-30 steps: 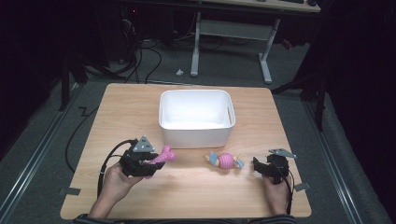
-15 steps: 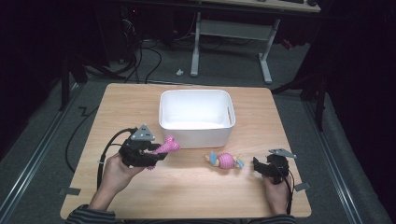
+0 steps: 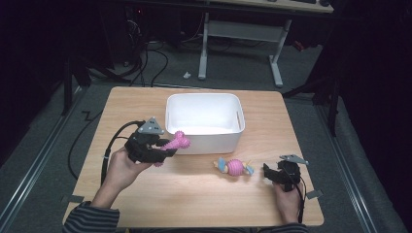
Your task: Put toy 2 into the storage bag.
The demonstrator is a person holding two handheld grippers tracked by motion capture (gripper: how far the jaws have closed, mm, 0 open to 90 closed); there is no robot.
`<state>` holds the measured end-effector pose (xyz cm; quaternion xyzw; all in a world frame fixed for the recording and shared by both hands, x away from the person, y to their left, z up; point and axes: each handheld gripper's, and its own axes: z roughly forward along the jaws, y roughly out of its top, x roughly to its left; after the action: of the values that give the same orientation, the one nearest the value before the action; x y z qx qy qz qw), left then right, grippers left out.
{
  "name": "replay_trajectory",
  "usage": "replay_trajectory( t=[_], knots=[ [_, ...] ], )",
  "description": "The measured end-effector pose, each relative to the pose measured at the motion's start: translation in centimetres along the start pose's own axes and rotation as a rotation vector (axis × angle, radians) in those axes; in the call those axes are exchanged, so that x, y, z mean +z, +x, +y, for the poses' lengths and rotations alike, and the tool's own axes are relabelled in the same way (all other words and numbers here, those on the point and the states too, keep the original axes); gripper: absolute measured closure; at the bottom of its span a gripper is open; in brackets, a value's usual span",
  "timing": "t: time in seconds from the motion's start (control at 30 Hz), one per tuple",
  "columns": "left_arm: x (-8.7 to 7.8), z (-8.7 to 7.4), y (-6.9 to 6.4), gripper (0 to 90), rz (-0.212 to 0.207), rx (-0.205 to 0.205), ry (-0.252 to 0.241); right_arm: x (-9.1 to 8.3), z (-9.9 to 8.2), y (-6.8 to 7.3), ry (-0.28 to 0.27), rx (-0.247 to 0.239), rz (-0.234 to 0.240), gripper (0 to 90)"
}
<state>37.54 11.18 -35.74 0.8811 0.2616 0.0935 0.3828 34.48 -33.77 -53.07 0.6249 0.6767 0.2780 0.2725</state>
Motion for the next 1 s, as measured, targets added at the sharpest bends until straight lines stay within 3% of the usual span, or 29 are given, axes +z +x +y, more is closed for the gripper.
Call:
replay_trajectory(
  t=[0.27, 0.73, 1.0],
  knots=[
    [0.1, 2.5, 0.6, 58.9, -0.013, 0.009, -0.006, 0.0, 0.0, 0.0, 0.0, -0.001, 0.0, 21.7],
    [2.1, 6.1, 1.8, 58.9, -0.014, 0.031, 0.022, 0.0, 0.0, 0.0, 0.0, 0.0, 0.0, 21.7],
    [3.3, 7.7, 2.5, 58.7, 0.011, 0.053, 0.044, 0.0, 0.0, 0.0, 0.0, 0.0, 0.0, 21.7]
  ],
)
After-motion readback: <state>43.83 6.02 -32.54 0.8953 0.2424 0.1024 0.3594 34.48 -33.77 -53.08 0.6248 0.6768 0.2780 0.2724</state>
